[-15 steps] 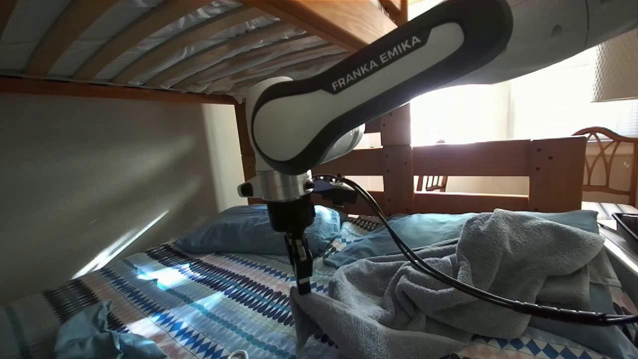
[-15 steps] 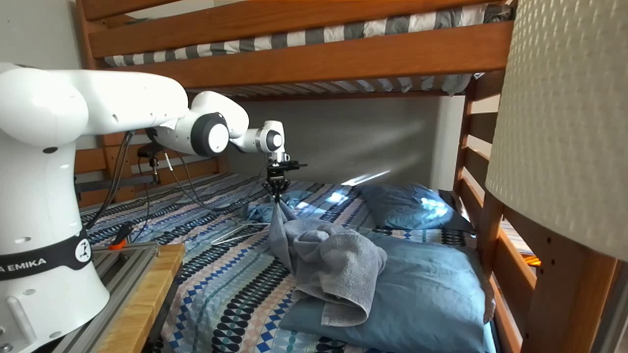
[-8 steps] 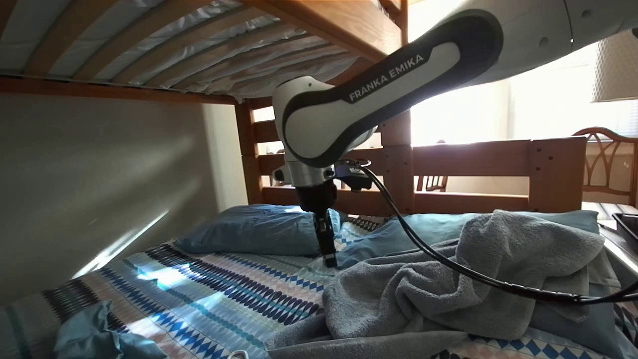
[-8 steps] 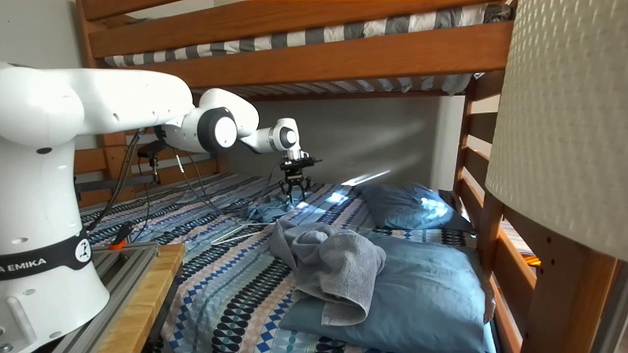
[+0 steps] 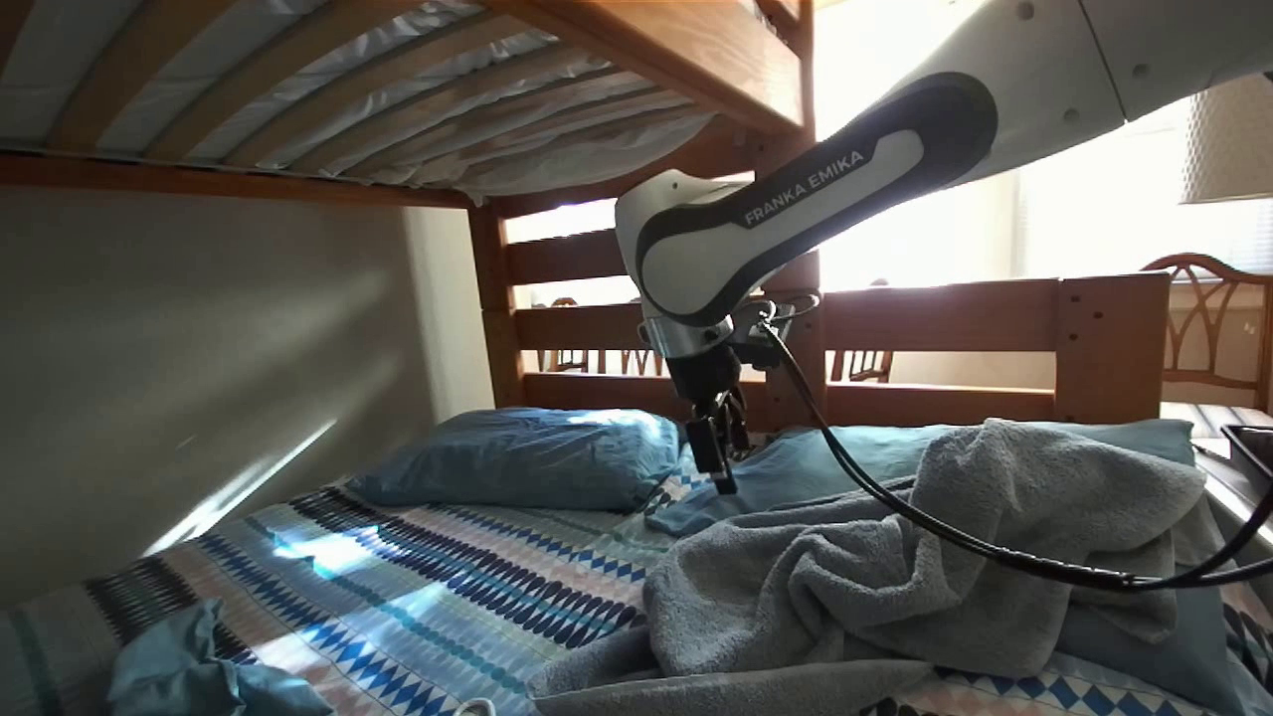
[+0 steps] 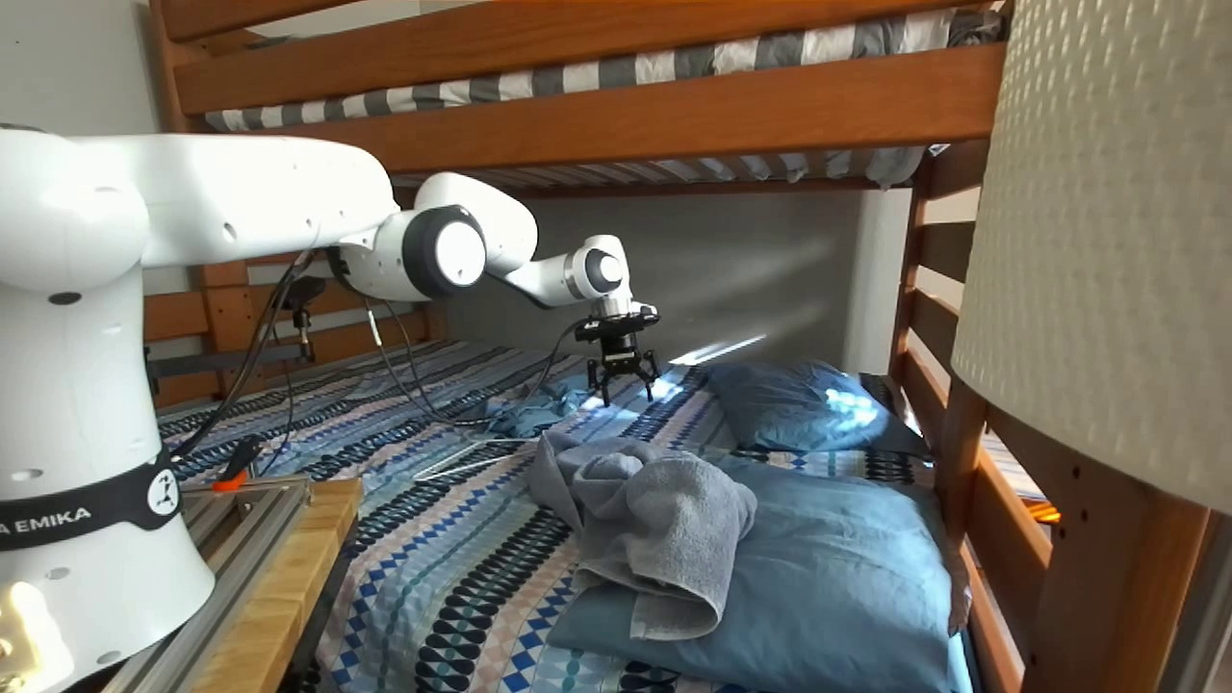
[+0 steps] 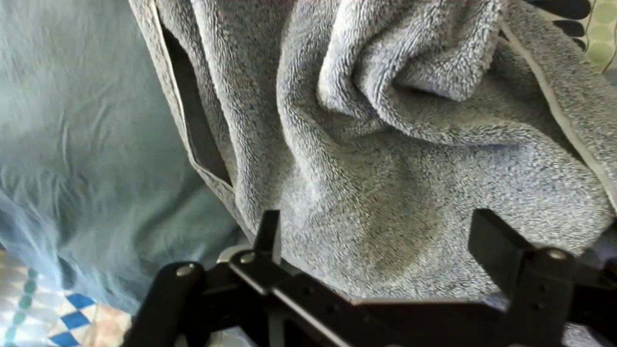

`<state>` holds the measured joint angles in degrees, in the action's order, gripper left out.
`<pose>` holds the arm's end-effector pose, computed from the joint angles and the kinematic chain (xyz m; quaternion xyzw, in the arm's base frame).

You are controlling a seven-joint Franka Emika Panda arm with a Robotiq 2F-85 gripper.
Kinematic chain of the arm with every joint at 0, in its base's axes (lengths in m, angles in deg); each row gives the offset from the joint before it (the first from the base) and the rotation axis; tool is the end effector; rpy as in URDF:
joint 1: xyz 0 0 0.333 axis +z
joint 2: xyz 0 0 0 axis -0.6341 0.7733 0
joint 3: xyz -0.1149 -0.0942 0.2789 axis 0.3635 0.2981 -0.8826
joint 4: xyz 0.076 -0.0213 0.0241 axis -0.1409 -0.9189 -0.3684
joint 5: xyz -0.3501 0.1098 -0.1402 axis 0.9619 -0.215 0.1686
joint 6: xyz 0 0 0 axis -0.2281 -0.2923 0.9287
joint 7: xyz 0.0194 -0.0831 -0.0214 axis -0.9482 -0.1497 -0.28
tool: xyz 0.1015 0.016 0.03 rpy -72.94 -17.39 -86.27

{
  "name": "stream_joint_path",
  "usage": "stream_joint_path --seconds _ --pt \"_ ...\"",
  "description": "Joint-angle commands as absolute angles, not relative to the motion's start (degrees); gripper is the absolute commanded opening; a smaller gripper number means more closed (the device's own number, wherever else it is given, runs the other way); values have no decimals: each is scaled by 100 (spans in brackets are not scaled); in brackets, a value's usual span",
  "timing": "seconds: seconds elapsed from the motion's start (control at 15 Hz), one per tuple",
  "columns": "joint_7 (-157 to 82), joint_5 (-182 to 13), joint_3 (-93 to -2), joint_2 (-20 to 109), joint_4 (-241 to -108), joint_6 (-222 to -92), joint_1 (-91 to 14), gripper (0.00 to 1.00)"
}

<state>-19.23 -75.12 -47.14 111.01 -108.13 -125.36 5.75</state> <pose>0.5878 0.5313 0.1322 0.8499 0.5048 -0.0095 0.1509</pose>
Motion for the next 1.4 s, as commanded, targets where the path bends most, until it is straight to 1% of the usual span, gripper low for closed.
stream_joint_path --seconds 0.0,0.33,0.4,0.6,0.73,1.07,1.33 --pt "-2894 -7533 -4712 11050 -10799 -12199 435 100" --pt "-4229 -7657 -4750 11076 -10723 -12010 227 100" --pt "-3776 -7512 -4734 11121 -10763 -12132 257 100" --pt "-4099 -7529 -4728 11078 -10830 -12167 224 100" --pt "-3891 -7487 -4743 11199 -10783 -12031 316 100" --pt "-4326 -7499 -4570 11236 -10632 -11558 7 100" --pt "-4962 -7608 -4527 11093 -10795 -11593 -395 100"
